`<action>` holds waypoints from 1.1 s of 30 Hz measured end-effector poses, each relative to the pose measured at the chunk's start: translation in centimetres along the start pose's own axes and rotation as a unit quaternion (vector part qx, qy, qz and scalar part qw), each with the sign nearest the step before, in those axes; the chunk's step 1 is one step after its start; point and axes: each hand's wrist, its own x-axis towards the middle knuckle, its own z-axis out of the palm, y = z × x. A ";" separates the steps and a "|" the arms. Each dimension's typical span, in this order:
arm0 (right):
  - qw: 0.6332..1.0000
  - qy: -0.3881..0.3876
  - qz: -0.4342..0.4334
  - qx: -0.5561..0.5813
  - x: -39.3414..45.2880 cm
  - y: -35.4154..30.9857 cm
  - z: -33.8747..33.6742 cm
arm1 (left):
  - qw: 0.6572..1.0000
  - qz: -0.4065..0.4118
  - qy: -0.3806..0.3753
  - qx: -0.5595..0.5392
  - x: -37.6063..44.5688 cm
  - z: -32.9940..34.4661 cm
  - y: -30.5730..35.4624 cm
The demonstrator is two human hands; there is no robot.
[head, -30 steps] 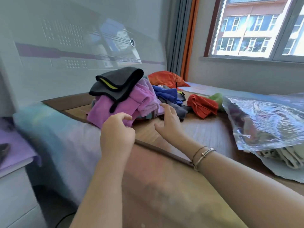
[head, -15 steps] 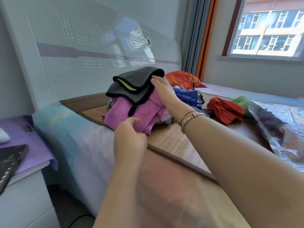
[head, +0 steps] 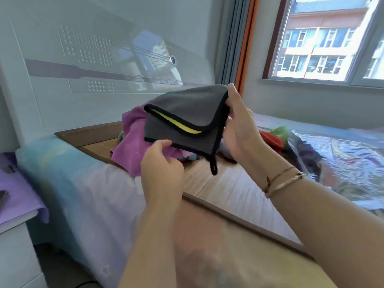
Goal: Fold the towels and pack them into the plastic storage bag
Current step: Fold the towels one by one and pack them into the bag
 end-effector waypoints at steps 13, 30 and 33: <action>0.991 0.056 -0.017 -0.122 -15.3 -11.5 -17.5 | 0.827 -0.295 -0.448 -0.171 -9.5 6.3 7.0; 0.983 0.134 -0.031 -0.123 -20.8 -15.4 -27.2 | 0.735 -0.353 -0.519 -0.256 -18.0 10.3 10.7; 0.981 0.135 -0.030 -0.132 -21.7 -15.9 -28.6 | 0.741 -0.325 -0.511 -0.291 -18.2 10.5 11.8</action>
